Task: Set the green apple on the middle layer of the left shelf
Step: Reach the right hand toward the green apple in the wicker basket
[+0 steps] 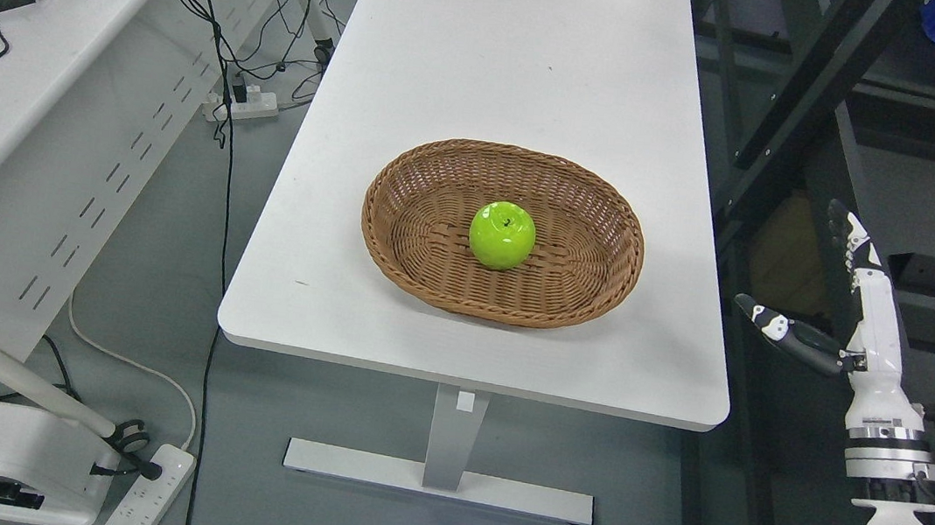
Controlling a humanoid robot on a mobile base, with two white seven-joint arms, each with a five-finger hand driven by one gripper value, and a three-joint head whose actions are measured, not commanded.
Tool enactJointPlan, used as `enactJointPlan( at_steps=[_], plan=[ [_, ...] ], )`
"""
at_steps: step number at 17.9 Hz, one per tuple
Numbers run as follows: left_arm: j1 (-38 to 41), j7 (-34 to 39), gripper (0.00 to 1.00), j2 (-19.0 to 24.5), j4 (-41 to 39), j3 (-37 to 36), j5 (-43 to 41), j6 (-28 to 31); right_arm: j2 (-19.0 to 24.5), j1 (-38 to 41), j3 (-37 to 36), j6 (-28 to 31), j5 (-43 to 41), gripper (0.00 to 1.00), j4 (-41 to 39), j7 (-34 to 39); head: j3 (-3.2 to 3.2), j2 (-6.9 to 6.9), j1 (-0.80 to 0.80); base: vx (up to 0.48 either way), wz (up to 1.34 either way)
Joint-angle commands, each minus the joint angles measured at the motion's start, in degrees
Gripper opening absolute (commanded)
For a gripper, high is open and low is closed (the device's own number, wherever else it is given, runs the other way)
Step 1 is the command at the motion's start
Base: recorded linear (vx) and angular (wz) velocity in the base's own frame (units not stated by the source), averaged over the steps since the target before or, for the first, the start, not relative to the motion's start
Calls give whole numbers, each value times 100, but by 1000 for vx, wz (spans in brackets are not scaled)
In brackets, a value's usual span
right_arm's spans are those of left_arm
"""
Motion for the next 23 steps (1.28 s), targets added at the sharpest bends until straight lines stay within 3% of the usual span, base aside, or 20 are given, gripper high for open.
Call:
enactJointPlan(
  at_steps=[1, 9, 14, 23],
  plan=[
    [0, 1, 100, 100, 0, 1, 0, -6, -711, -135, 800, -109, 350, 99, 1, 226, 0, 0, 0, 40, 44],
    [0, 1, 100, 100, 0, 1, 0, -6, 440, -276, 2340, 13, 1351, 99, 62, 357, 0, 0, 0, 45, 80],
    [0, 1, 100, 100, 0, 1, 0, -6, 889, -591, 2384, 198, 1404, 99, 588, 736, 0, 0, 0, 42, 97],
    [0, 1, 100, 100, 0, 1, 0, -6, 1223, -1066, 2349, 400, 1378, 99, 1133, 903, 0, 0, 0, 11, 17]
  ],
)
